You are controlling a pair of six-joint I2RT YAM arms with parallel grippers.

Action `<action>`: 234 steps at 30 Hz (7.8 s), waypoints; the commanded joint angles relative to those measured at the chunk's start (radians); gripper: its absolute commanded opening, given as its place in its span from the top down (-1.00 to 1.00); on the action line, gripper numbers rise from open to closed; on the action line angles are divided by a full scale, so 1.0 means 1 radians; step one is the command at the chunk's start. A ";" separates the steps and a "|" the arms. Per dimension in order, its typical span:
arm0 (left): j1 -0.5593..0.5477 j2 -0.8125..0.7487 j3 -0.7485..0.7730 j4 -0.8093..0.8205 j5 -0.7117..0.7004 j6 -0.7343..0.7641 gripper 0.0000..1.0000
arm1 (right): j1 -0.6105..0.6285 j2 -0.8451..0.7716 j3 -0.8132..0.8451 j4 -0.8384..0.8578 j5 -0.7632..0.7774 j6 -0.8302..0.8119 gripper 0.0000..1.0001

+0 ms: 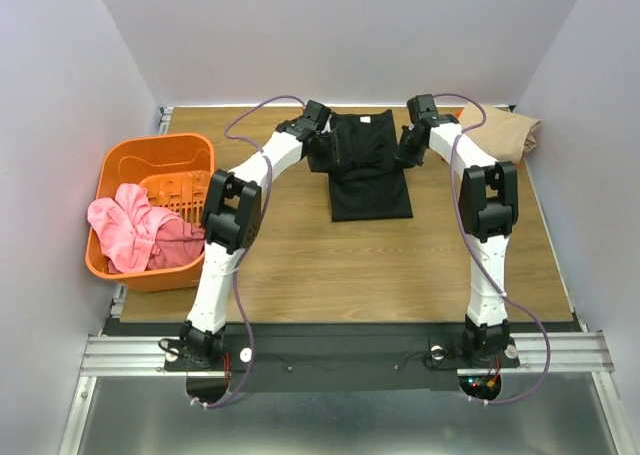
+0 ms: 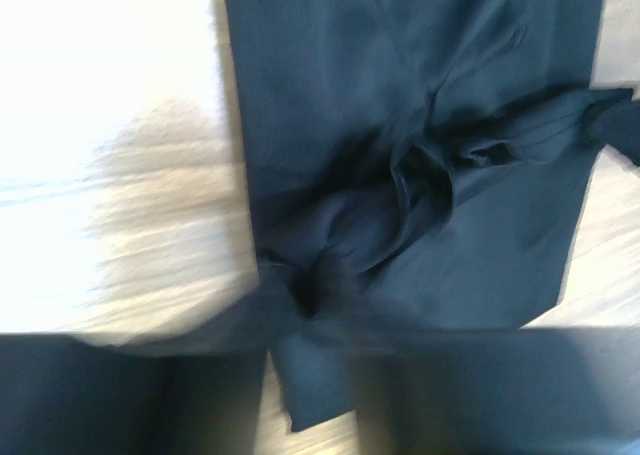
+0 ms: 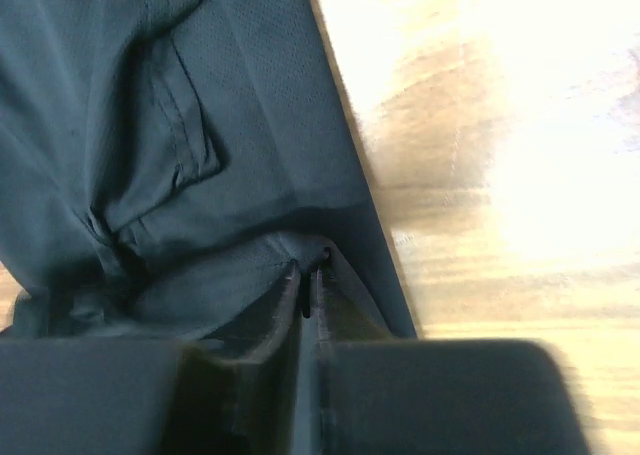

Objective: Fold and stack the t-shirts
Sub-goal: Fold the tshirt

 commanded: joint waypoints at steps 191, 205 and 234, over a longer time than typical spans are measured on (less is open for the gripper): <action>-0.270 -0.439 -0.740 0.450 0.044 0.113 -0.92 | 0.094 -0.367 -0.762 0.195 -0.207 -0.078 -0.32; -0.230 -0.382 -0.680 0.389 -0.137 0.212 -0.92 | 0.094 -0.389 -0.803 0.193 -0.202 -0.078 -0.32; -0.119 -0.556 -0.681 0.312 -0.251 0.127 -0.92 | 0.094 -0.420 -0.848 0.193 -0.219 -0.069 -0.32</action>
